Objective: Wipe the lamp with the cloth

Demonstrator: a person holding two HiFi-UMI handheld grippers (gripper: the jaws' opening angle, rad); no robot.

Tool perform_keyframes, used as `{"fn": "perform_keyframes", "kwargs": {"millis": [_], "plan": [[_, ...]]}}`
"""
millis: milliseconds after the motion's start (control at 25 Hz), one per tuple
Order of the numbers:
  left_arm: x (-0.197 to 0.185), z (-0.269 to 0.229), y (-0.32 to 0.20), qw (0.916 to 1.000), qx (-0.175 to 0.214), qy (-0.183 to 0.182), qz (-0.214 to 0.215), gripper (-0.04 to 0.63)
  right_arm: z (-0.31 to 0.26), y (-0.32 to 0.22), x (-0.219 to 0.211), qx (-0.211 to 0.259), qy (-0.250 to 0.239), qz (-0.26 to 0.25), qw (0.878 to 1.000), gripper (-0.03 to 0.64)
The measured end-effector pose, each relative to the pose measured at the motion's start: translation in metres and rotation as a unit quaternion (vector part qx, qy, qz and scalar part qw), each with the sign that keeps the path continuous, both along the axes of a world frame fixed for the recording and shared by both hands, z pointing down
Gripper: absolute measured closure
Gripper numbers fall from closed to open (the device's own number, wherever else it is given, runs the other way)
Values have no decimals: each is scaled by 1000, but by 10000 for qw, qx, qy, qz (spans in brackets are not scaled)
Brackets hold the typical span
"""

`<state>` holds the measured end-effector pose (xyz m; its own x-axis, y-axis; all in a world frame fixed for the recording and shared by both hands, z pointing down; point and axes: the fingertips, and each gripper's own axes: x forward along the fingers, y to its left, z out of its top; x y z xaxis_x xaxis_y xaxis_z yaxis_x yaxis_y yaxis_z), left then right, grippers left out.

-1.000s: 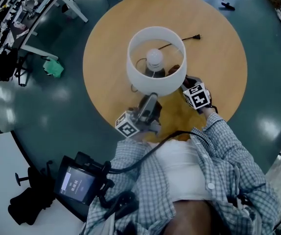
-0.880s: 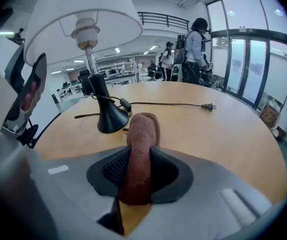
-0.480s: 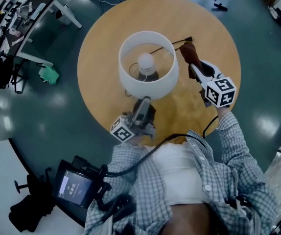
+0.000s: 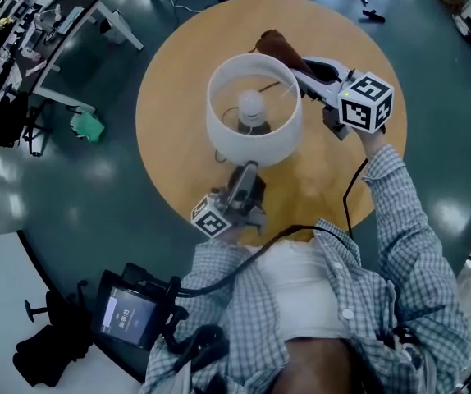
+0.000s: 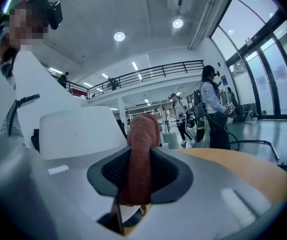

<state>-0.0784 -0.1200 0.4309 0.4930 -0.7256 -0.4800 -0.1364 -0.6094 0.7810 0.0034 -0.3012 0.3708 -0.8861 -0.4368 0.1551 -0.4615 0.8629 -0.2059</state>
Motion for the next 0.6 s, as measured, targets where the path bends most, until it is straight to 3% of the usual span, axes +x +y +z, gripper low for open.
{"fn": "perform_keyframes", "kwargs": {"millis": [200,440,600], "plan": [[-2,-1,-1,10000,6,24,-6,456,7,16,16,347,-80,407,9985,517],[-3,2,-2,10000,-35,26,-27,456,8,52,36,571,-577,1185,9896,518],[-2,3,-5,10000,-53,4,-8,454,9,79,43,896,-563,1424,9841,518]]}}
